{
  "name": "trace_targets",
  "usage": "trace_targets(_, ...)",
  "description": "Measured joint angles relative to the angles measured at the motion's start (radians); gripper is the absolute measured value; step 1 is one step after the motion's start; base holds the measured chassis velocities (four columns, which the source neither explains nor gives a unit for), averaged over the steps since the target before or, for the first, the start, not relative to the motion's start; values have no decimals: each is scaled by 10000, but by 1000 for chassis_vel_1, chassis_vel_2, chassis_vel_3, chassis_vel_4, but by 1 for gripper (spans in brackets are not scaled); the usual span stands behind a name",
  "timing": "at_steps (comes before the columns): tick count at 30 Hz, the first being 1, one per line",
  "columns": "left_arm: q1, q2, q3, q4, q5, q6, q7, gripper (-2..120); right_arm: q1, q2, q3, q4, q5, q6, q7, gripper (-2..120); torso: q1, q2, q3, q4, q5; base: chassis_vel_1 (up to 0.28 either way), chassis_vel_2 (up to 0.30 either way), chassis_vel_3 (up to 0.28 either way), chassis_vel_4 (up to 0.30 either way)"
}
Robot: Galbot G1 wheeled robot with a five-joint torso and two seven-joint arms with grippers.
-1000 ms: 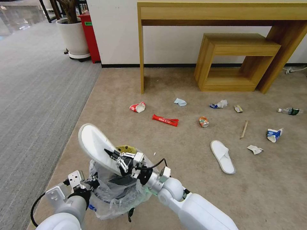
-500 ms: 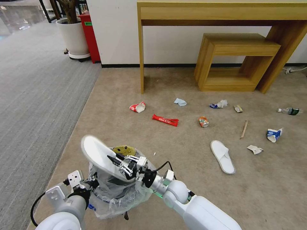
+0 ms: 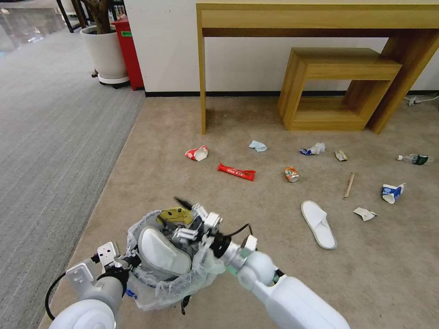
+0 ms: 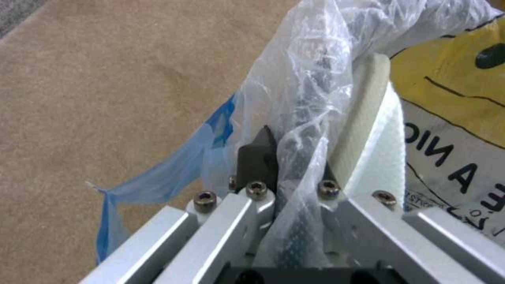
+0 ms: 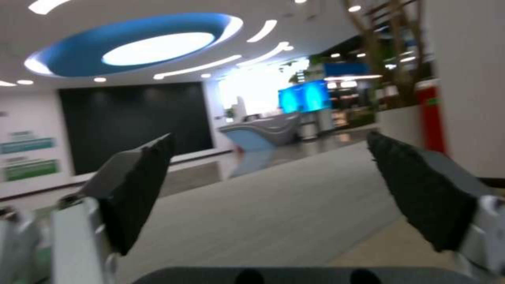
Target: Pick up the trash bin and place the garbage on the floor into it.
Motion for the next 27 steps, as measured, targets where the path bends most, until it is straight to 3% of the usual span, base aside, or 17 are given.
trace_targets(4,-269,864,-218,633,-538,-135,89,1,-499,-1147,1505,647,312,-346,764,100,0,-1,0,-5,-2,0,0,0,0)
trace_targets(8,-524,1567,-254,1083,-745,-382,424,1,-996,-1706,2522,979,498,-428,871,100,0,0,0,-3,0,0,0,0,0)
trace_targets(16,-801,2089,-69,1649,-621,-585,875,1,-2081,-1957,3939,1302,465,-627,1295,100,0,0,0,-1,2,0,0,0,0)
trace_targets(27,-772,2245,12,1594,-460,-641,1000,1,-3040,-1901,4999,1568,-76,-1101,2722,100,0,0,0,-1,0,0,0,0,0)
